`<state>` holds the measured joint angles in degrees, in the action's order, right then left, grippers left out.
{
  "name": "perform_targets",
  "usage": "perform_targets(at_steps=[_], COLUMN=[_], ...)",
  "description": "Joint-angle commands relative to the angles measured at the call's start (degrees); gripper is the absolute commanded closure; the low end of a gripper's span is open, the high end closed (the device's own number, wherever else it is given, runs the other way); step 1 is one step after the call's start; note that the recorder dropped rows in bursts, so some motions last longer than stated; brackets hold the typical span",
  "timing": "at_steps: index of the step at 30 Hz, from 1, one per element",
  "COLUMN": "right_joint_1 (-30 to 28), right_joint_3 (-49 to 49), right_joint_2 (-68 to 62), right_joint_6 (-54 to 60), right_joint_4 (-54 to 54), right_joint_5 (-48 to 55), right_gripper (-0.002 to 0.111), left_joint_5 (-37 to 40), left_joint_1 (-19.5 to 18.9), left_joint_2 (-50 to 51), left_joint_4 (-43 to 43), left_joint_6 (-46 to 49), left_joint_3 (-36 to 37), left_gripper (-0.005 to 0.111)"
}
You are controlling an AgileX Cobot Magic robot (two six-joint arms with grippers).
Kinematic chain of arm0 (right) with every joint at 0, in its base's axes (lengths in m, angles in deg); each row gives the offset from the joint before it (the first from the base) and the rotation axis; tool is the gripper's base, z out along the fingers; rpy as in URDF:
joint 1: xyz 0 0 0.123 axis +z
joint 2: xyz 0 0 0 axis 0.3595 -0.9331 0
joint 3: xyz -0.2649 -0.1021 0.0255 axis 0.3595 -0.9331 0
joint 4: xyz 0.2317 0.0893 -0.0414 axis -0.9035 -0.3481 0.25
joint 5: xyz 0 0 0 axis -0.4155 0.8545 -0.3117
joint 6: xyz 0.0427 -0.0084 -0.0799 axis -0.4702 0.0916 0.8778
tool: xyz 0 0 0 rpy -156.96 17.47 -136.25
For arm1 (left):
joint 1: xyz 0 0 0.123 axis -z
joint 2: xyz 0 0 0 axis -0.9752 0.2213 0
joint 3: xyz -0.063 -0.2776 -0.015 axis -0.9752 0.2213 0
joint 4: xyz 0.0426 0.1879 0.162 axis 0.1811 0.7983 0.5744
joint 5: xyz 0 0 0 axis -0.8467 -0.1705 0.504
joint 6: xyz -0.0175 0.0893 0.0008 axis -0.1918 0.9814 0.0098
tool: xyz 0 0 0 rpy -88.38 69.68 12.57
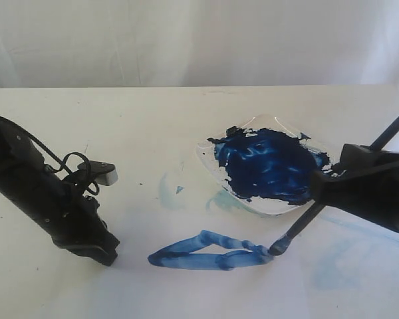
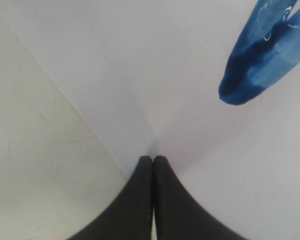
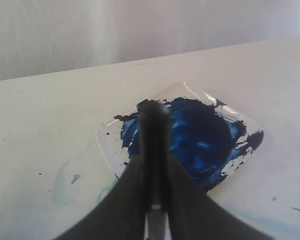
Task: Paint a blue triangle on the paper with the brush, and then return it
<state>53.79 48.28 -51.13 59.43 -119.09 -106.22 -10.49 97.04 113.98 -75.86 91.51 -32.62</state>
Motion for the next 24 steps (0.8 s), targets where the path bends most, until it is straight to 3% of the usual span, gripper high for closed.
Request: perform_targets(at_steps=[1, 16, 24], right_joint_1=[-0.02, -0.02, -0.02], right_joint_3=[-0.29, 0.30, 7.23], right_joint_2=[2.11, 9.45, 12.03], right_joint_6=[1.16, 2.32, 13.64], right_joint_4=[0.36, 1.51, 0.99], right_joint_5=[-0.50, -1.29, 1.28], right_gripper=[0.108, 0.108, 0.108], left_joint_5=[0.90, 1.69, 5.15], left_joint_1=[0.26, 0.26, 0.26], left_joint_2=[0.20, -0.61, -9.62], left_joint_4=[-0.64, -0.23, -0.23], left_joint_6=[-0.02, -0.26, -0.40], left_joint_3=[0.45, -0.45, -3.18], left_gripper=[0.107, 0.107, 0.107])
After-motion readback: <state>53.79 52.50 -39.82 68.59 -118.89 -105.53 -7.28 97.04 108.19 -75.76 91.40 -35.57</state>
